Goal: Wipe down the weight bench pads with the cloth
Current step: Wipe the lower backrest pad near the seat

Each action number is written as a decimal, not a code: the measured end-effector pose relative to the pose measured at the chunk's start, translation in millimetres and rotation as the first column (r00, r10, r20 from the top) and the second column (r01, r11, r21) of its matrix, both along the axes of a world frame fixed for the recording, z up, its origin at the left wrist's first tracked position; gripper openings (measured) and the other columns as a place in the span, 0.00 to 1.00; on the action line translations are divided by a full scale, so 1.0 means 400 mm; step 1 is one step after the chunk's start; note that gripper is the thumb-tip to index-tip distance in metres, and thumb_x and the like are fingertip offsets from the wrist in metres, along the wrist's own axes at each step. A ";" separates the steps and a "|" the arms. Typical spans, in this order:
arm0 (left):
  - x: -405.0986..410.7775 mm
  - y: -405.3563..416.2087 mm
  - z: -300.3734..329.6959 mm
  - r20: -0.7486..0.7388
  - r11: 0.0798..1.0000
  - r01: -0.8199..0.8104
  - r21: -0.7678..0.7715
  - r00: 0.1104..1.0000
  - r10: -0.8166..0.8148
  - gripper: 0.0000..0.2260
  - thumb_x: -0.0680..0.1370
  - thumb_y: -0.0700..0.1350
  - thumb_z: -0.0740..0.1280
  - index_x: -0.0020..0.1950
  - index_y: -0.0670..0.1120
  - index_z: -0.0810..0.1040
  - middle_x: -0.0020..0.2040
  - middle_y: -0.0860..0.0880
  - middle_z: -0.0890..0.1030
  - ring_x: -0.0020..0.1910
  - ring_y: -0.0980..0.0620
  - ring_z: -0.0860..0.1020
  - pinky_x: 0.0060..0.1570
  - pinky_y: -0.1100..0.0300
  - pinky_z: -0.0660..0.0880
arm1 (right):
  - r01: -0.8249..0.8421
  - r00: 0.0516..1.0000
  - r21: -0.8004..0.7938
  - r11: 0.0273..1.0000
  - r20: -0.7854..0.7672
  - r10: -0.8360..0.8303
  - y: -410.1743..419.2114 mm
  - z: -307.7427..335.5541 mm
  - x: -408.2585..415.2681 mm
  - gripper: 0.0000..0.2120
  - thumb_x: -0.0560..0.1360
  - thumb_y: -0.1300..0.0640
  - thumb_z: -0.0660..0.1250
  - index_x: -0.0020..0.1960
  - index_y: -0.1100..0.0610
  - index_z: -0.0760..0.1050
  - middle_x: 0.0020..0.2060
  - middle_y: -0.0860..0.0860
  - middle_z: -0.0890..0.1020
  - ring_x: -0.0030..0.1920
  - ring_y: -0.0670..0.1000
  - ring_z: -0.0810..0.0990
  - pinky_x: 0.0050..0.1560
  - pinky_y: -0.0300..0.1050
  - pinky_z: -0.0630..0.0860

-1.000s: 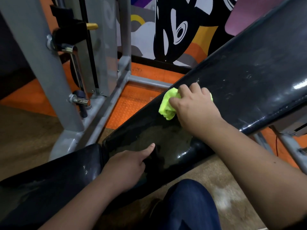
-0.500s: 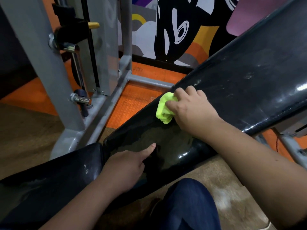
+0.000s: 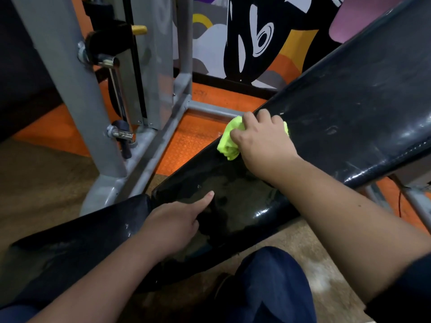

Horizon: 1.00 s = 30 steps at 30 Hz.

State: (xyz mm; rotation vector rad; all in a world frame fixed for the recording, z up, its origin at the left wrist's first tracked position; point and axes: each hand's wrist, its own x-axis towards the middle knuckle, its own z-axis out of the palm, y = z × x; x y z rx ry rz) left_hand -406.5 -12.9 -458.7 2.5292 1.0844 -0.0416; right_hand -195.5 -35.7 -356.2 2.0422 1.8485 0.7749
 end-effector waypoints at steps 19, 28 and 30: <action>0.006 -0.001 -0.004 0.018 0.998 0.007 -0.064 1.000 -0.006 0.32 0.83 0.48 0.57 0.77 0.73 0.43 0.38 0.51 0.74 0.37 0.52 0.74 0.36 0.56 0.70 | -0.043 0.999 -0.009 0.999 0.018 0.043 0.088 -0.016 0.019 0.12 0.76 0.54 0.64 0.59 0.52 0.75 0.55 0.56 0.72 0.54 0.60 0.70 0.47 0.53 0.64; 0.007 -0.003 -0.004 0.012 0.997 -0.010 -0.072 1.000 0.011 0.33 0.82 0.47 0.57 0.76 0.74 0.43 0.36 0.51 0.71 0.37 0.51 0.73 0.37 0.56 0.69 | -0.016 1.000 -0.048 0.999 -0.015 0.016 0.129 -0.005 0.021 0.14 0.76 0.54 0.65 0.62 0.51 0.74 0.55 0.56 0.72 0.55 0.60 0.70 0.51 0.55 0.68; 0.006 -0.007 -0.003 0.010 0.997 0.003 -0.079 1.000 -0.002 0.33 0.82 0.47 0.57 0.76 0.73 0.43 0.37 0.51 0.73 0.37 0.52 0.75 0.37 0.56 0.71 | -0.070 0.997 -0.081 0.994 -0.028 0.068 0.114 0.002 0.045 0.13 0.78 0.53 0.63 0.62 0.50 0.74 0.55 0.55 0.72 0.55 0.59 0.70 0.50 0.54 0.68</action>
